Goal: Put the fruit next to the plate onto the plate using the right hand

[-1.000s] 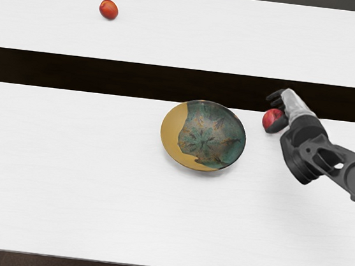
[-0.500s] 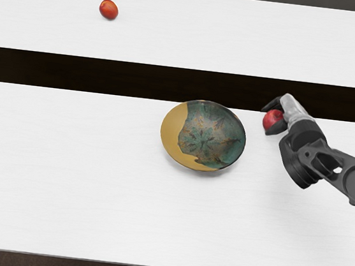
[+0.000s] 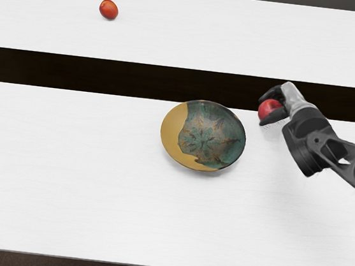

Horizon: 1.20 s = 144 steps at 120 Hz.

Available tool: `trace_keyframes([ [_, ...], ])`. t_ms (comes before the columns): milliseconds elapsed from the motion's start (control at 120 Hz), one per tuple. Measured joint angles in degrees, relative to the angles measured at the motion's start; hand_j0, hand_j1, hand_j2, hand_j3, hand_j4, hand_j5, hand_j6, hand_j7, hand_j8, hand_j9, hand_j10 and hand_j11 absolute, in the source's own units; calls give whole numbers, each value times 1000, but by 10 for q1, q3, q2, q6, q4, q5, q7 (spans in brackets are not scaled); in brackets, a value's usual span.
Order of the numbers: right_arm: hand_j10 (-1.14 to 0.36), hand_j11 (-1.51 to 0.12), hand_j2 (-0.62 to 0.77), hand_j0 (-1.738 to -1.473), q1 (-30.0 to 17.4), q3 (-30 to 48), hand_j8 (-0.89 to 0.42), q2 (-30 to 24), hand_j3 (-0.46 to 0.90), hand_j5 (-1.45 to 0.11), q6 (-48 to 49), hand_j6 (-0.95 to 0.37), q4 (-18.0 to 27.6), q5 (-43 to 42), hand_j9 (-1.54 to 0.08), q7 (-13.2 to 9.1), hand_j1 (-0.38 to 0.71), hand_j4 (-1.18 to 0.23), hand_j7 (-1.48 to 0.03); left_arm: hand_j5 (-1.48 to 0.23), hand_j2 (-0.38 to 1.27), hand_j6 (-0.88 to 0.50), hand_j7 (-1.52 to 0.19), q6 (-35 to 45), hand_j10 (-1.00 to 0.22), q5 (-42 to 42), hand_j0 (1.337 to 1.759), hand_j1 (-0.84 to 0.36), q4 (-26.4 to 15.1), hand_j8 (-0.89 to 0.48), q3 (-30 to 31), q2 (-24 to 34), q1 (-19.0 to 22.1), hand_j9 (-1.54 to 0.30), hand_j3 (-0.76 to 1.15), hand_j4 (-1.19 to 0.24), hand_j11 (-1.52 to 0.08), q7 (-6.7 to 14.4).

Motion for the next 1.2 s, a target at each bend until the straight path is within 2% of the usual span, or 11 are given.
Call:
trace_keyframes([
  [108, -508, -988, 280, -1652, 0, 25, -310, -15, 0, -987, 8, -431, 62, 0, -975, 0, 274, -706, -948, 0, 0, 0, 0, 0, 0, 0, 1658, 349, 0, 0, 0, 0, 0, 0, 0, 0, 0, 0],
  [250, -526, -974, 261, -1652, -2, 37, -327, -8, 0, -986, 17, -446, 107, 1, -966, -1, 256, -696, -941, 0, 0, 0, 0, 0, 0, 0, 1658, 349, 0, 0, 0, 0, 0, 0, 0, 0, 0, 0],
  [392, -535, -967, 250, -1652, -10, 36, -333, 29, 0, -991, 20, -455, 121, 2, -965, -1, 243, -690, -938, 0, 0, 0, 0, 0, 0, 0, 1658, 349, 0, 0, 0, 0, 0, 0, 0, 0, 0, 0],
  [608, -543, -957, 227, -1653, -35, 34, -338, 64, 0, -995, 20, -463, 113, 2, -963, -1, 230, -680, -932, 0, 0, 0, 0, 0, 0, 0, 1658, 349, 0, 0, 0, 0, 0, 0, 0, 0, 0, 0],
  [708, -369, -631, 138, -1655, -38, 38, -239, 66, 0, -655, 16, -318, 112, -1, -635, -1, 42, -451, -616, 0, 0, 0, 0, 0, 0, 0, 1658, 349, 0, 0, 0, 0, 0, 0, 0, 0, 0, 0],
  [775, -273, -464, 99, -1656, -38, 43, -180, 64, 0, -481, 15, -237, 115, -1, -467, -1, -59, -332, -453, 0, 0, 0, 0, 0, 0, 0, 1658, 349, 0, 0, 0, 0, 0, 0, 0, 0, 0, 0],
  [867, -183, -307, 62, -1656, -36, 57, -124, 50, 0, -318, 16, -160, 125, -2, -309, -1, -154, -221, -300, 0, 0, 0, 0, 0, 0, 0, 1658, 349, 0, 0, 0, 0, 0, 0, 0, 0, 0, 0],
  [967, -121, -199, 37, -1657, -36, 91, -85, 4, 0, -206, 43, -108, 137, -2, -201, -1, -220, -144, -195, 0, 0, 0, 0, 0, 0, 0, 1658, 349, 0, 0, 0, 0, 0, 0, 0, 0, 0, 0],
  [1058, -86, -138, 22, -1657, -45, 155, -63, -31, 0, -142, 142, -77, 142, 0, -139, -1, -257, -100, -135, 0, 0, 0, 0, 0, 0, 0, 1658, 349, 0, 0, 0, 0, 0, 0, 0, 0, 0, 0],
  [1133, -67, -105, 14, -1658, -88, 252, -51, -51, 0, -108, 276, -62, 143, 28, -106, -1, -277, -77, -103, 0, 0, 0, 0, 0, 0, 0, 1658, 349, 0, 0, 0, 0, 0, 0, 0, 0, 0, 0],
  [1200, -55, -84, 9, -1658, -131, 328, -44, -78, 0, -87, 396, -52, 142, 76, -85, 20, -289, -63, -83, 0, 0, 0, 0, 0, 0, 0, 1658, 349, 0, 0, 0, 0, 0, 0, 0, 0, 0, 0],
])
